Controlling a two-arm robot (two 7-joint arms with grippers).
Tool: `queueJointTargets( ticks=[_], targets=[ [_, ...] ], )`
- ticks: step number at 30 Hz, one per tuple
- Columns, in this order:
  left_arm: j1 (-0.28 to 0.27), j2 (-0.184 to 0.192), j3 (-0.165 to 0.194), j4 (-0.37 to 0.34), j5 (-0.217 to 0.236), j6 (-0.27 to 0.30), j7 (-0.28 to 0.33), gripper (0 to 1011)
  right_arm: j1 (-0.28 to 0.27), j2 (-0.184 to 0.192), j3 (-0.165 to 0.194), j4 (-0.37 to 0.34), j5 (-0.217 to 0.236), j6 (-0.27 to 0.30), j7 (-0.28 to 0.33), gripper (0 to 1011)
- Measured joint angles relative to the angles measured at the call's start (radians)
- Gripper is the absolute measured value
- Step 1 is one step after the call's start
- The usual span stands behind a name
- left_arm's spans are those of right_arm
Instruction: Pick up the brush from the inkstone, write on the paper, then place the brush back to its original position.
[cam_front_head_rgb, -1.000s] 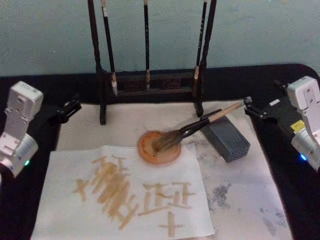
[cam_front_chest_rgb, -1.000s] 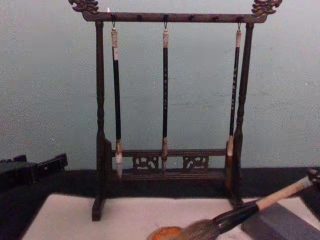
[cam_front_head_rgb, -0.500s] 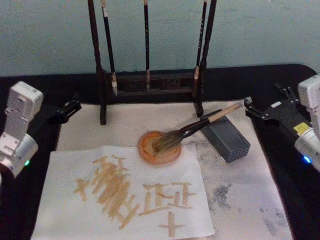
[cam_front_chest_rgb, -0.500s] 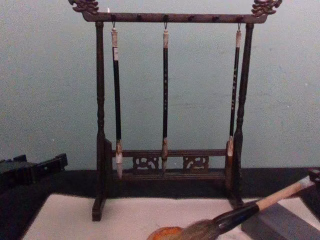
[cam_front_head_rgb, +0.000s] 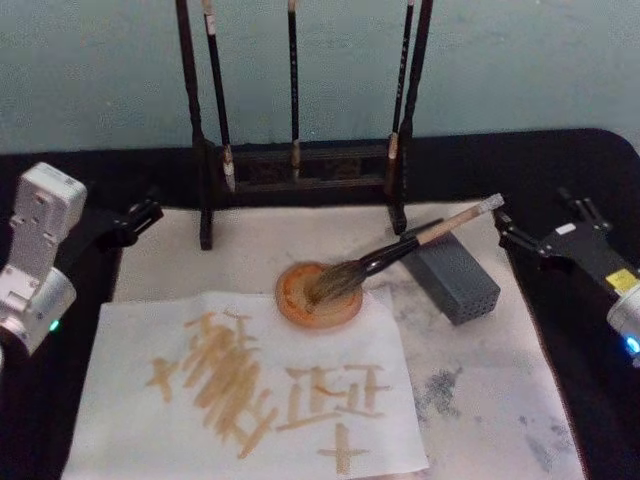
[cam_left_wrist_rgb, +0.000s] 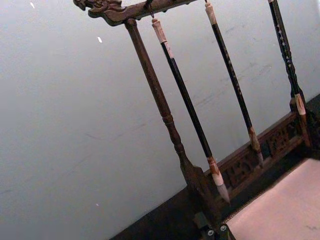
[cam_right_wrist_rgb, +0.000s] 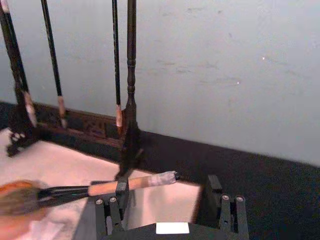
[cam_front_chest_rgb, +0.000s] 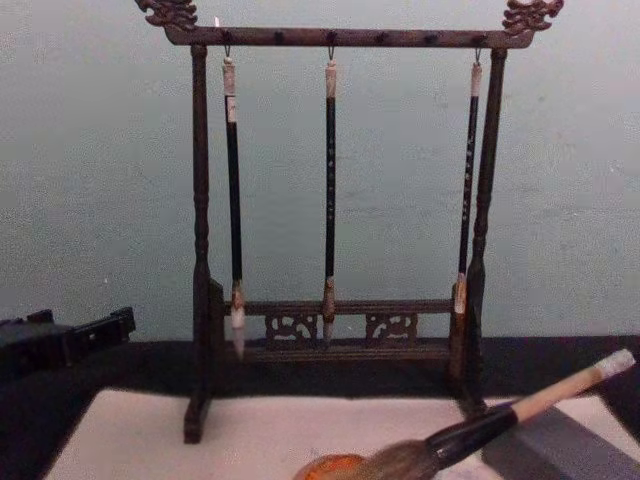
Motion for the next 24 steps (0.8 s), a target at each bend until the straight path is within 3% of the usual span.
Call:
queueJointTargets(
  ticks=[5, 7, 9, 11, 12, 15, 16, 18, 24],
  targets=[
    [0.000, 0.000, 0.000, 0.000, 0.000, 0.000, 0.000, 1000, -0.032, -0.029, 0.035, 0.001, 0.099, 0.003, 0.067, 1001],
    [0.000, 0.000, 0.000, 0.000, 0.000, 0.000, 0.000, 1002, -0.034, -0.035, 0.040, 0.004, 0.115, 0.005, 0.079, 1001],
    [0.000, 0.000, 0.000, 0.000, 0.000, 0.000, 0.000, 1002, -0.037, -0.052, 0.055, 0.018, 0.172, 0.023, 0.116, 1001],
    [0.000, 0.000, 0.000, 0.000, 0.000, 0.000, 0.000, 1002, -0.035, -0.075, 0.073, 0.042, 0.242, 0.059, 0.166, 1001],
    [0.000, 0.000, 0.000, 0.000, 0.000, 0.000, 0.000, 1002, -0.035, -0.075, 0.073, 0.042, 0.242, 0.059, 0.166, 1002],
    [0.000, 0.000, 0.000, 0.000, 0.000, 0.000, 0.000, 1002, -0.023, -0.102, 0.093, 0.075, 0.338, 0.125, 0.219, 1001],
    [0.000, 0.000, 0.000, 0.000, 0.000, 0.000, 0.000, 1002, -0.023, -0.102, 0.093, 0.075, 0.338, 0.125, 0.219, 1001],
    [0.000, 0.000, 0.000, 0.000, 0.000, 0.000, 0.000, 1002, -0.010, -0.114, 0.099, 0.101, 0.408, 0.177, 0.246, 1001],
    [0.000, 0.000, 0.000, 0.000, 0.000, 0.000, 0.000, 1002, 0.010, -0.127, 0.103, 0.143, 0.503, 0.246, 0.271, 1002]
  ],
)
